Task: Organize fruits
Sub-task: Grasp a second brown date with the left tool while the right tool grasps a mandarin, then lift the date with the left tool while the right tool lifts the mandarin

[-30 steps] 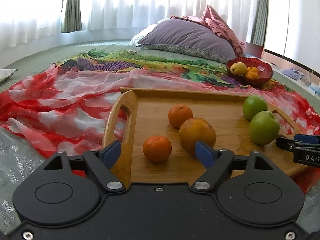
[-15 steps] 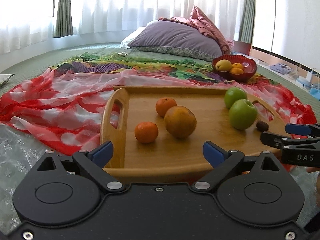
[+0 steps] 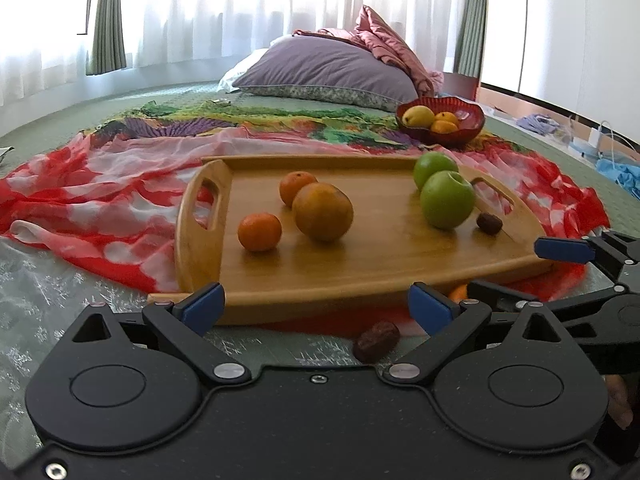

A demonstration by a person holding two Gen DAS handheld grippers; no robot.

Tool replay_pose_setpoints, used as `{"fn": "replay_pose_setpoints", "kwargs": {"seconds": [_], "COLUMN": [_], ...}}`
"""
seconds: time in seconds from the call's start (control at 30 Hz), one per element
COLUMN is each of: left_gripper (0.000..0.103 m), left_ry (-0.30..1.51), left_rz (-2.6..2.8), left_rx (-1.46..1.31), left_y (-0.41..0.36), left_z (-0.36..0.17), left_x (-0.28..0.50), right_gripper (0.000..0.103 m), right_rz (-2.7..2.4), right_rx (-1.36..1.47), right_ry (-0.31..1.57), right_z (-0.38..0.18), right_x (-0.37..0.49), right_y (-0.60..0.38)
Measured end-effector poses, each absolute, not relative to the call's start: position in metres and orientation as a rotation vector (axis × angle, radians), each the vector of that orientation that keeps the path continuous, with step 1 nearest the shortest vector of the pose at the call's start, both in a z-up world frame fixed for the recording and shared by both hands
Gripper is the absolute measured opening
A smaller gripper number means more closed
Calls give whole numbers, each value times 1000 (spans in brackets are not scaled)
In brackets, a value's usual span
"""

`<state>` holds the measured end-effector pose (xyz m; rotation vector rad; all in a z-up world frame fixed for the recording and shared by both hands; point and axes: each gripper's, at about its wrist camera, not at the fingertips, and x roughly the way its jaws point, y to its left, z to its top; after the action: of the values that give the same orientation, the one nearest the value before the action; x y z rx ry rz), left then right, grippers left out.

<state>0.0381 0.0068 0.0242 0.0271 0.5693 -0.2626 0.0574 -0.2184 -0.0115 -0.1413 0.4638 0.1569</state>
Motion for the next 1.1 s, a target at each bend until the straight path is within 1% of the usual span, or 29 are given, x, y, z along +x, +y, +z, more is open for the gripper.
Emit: {"fn": "replay_pose_setpoints", "kwargs": {"seconds": [0.17,0.23,0.37,0.47,0.53,0.57,0.6,0.63,0.73,0.77,0.83,0.9,1.0,1.1], "left_gripper": [98,97,81,70,60,47,40,40,39,39,37,33,28,26], "left_ry": [582,593,611,628,635,639,649,656,659,657,654,653,661,665], "left_rz": [-276,-287,-308,-324,-320,-318,-323,-329,-347,-353,-362,-371,-382,-381], "left_rx": [32,30,22,12,5,3,2,-2,-19,-21,-24,-32,-44,-48], "left_y": [4,4,3,3,2,2,1,1,0,0,-2,-3,-4,-6], "left_z": [20,18,15,13,12,11,10,9,8,8,8,9,8,7], "left_x": [35,34,32,31,31,30,31,31,29,29,28,28,31,32], "right_gripper": [97,97,97,94,90,89,84,79,69,67,57,50,47,45], "right_rz": [178,187,215,227,233,239,246,254,268,273,274,278,278,271], "right_rx": [-173,-180,-165,-162,-168,-168,-165,-161,-153,-153,-155,-157,-157,-157], "right_ry": [468,474,485,491,493,495,498,500,507,508,508,511,511,510], "right_z": [-15,-17,-19,-20,-21,-21,-21,-21,-22,-22,-22,-23,-24,-24], "right_x": [52,51,51,49,48,48,48,48,47,47,46,46,45,45], "right_y": [-211,-210,-209,-208,-206,-206,-206,-205,-203,-202,-199,-197,-194,-194]}}
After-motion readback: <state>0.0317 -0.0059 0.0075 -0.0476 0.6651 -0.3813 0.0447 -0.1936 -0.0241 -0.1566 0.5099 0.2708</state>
